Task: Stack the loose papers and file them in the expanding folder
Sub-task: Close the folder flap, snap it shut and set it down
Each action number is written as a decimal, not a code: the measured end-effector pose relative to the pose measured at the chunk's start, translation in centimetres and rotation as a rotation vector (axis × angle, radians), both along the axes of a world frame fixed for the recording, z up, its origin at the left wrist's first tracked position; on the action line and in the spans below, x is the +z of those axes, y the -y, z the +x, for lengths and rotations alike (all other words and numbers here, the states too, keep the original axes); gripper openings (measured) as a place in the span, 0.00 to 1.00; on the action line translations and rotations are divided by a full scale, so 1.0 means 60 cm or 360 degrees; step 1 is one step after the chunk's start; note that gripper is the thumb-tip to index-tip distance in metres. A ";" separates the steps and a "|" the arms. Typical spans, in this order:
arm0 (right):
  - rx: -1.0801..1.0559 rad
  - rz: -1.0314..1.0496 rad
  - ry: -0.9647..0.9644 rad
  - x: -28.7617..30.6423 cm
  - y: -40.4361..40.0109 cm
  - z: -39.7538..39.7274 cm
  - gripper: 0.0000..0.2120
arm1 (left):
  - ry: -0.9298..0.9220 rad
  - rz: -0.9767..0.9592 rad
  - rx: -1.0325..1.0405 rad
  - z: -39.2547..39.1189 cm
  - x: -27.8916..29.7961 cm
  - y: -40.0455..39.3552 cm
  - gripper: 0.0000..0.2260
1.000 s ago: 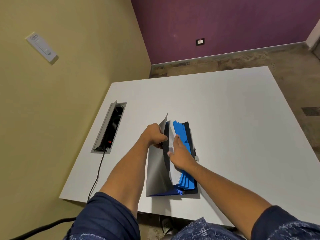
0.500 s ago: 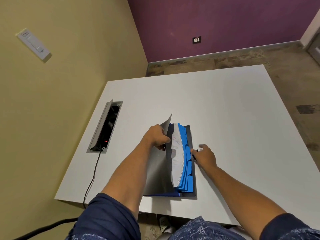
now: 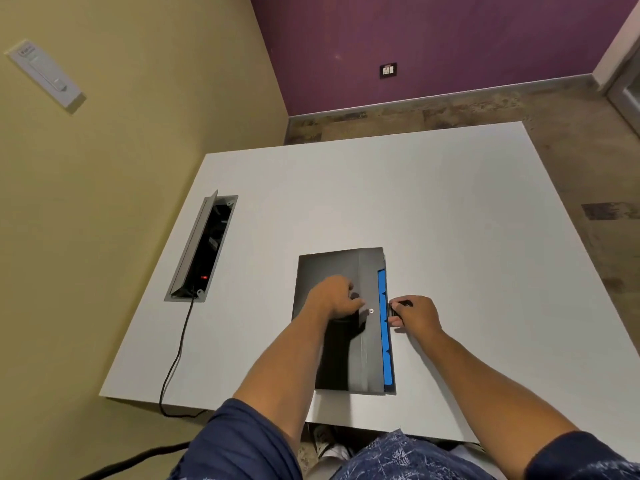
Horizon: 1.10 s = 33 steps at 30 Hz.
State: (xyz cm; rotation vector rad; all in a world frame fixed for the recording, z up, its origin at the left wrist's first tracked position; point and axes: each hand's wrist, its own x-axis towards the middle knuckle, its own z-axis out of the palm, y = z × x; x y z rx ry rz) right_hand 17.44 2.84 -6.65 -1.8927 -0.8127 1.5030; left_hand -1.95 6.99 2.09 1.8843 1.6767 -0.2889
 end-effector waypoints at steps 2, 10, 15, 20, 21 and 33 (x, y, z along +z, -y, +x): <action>-0.0077 -0.0040 -0.0033 -0.009 0.004 0.009 0.10 | -0.0107 0.0041 -0.0080 -0.012 -0.017 0.015 0.23; -0.0180 -0.0010 0.0146 -0.028 0.018 0.054 0.09 | -0.0331 -0.0015 -0.0137 -0.055 -0.067 0.068 0.43; -0.0133 0.0137 0.0591 -0.031 0.030 0.079 0.09 | -0.0278 -0.0252 -0.0098 -0.042 -0.087 0.082 0.45; -0.0059 0.0364 0.0852 -0.022 0.038 0.079 0.09 | -0.0145 -0.0415 -0.0043 -0.021 -0.098 0.080 0.47; 0.0008 0.0415 0.0882 -0.020 0.040 0.077 0.10 | -0.0151 -0.0426 -0.0040 -0.018 -0.099 0.079 0.47; 0.0925 0.0543 0.1117 -0.024 0.064 0.069 0.15 | -0.0299 -0.0517 -0.0147 -0.018 -0.092 0.063 0.44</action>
